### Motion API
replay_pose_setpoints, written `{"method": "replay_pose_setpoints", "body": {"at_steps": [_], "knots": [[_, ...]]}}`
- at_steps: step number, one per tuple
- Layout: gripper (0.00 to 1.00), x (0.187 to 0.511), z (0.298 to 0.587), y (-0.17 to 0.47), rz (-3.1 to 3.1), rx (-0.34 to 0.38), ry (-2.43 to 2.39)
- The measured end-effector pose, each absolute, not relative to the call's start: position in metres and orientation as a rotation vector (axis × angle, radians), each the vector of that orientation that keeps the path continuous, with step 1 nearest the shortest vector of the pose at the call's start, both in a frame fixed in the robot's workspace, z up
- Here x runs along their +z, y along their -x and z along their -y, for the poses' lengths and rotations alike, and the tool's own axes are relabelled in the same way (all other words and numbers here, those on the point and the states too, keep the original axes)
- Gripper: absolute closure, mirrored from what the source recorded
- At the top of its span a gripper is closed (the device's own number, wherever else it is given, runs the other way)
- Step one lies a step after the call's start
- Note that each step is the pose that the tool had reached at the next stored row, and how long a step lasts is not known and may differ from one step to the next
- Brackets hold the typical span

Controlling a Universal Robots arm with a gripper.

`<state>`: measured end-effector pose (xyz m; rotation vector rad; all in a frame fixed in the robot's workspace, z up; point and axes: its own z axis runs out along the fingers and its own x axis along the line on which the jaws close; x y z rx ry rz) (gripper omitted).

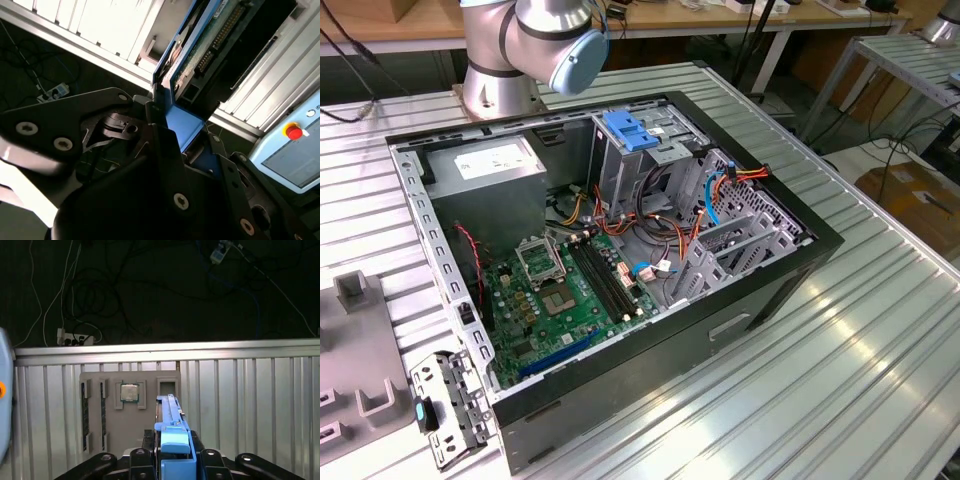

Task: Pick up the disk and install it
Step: 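Pick up the disk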

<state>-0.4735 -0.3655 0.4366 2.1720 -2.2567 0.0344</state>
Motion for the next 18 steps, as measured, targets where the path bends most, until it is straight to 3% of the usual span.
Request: {"method": "replay_pose_setpoints", "body": {"at_steps": [18], "knots": [[0.63,0.480,0.365,0.473,2.256,0.034,-2.172]]}}
